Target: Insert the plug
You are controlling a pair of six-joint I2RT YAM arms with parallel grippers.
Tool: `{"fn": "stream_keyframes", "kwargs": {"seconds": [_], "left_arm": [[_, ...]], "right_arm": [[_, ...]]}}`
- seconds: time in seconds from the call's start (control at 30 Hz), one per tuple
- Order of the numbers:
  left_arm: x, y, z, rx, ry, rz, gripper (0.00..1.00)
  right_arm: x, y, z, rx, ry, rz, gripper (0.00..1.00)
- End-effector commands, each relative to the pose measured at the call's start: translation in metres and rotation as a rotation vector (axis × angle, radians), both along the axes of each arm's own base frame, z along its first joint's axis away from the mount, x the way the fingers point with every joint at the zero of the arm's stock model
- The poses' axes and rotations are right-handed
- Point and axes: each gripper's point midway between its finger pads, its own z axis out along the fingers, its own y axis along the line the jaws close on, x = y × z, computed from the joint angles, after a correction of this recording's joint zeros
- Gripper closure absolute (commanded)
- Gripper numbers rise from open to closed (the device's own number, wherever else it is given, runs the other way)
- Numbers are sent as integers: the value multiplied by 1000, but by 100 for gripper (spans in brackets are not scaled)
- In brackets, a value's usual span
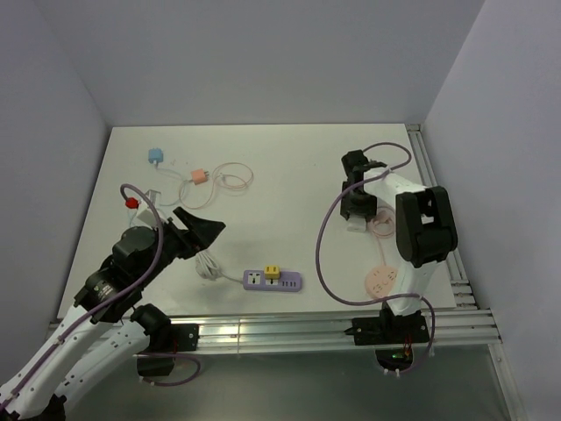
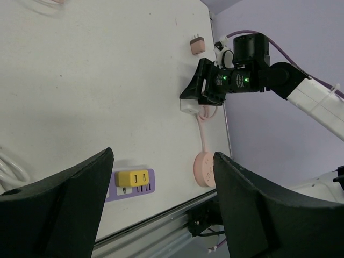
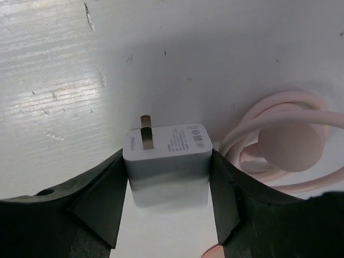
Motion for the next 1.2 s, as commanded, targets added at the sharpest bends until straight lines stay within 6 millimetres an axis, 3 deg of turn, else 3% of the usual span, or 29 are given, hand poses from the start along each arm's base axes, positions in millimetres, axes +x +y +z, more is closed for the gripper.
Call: {"fn": "stream_keyframes", "kwargs": {"seconds": [0.0,0.07,0.17,0.2,0.23,0.27,0.3,0.33,0.37,0.43,0.47,0.5,0.53,0.6,0.77,0.93,1.0,1.03,1.17], "left_arm": [[2,-4,6,0,-23,-13,20],[3,-4,9,9,-26,-14,20],[5,-2,10,39,-25,-9,20],[6,-2,6,61,-10,-9,20],[6,-1,10,67,-15,-8,20],[6,-1,11,77,-14,-10,20],[8,-2,10,87,-8,-12,20],[8,-1,11,95,-2,-10,20],[8,-2,11,96,1,-11,21],[8,0,13,95,2,-1,21],[8,3,15,92,-7,8,21],[8,5,17,91,-13,20,21],[8,7,19,91,-15,29,20],[8,12,26,86,-35,50,21],[4,8,39,59,-57,20,23],[-9,-38,56,-29,-102,-225,17],[-9,-60,53,-46,-92,-327,14],[-19,-72,51,-64,-77,-421,13],[-26,-100,36,-90,-13,-587,14]], "right_arm": [[2,7,15,4,-62,6,100],[8,17,39,8,-138,38,100],[15,55,81,60,-280,164,100],[20,70,96,88,-347,215,100],[11,101,117,147,-410,322,100],[7,117,129,157,-456,409,100],[4,135,159,199,-567,472,100],[-15,163,163,244,-587,599,100],[-26,178,173,287,-627,663,100],[-48,203,211,397,-772,794,100],[-77,221,205,472,-764,941,100],[-90,227,229,524,-863,996,100],[-104,230,220,539,-866,1064,100],[-137,240,239,647,-931,1190,100],[-169,238,238,717,-908,1275,100],[-191,246,249,796,-881,1339,100],[-193,252,250,831,-861,1339,100],[-202,256,254,880,-844,1377,100],[-229,266,261,1042,-747,1455,100]]}}
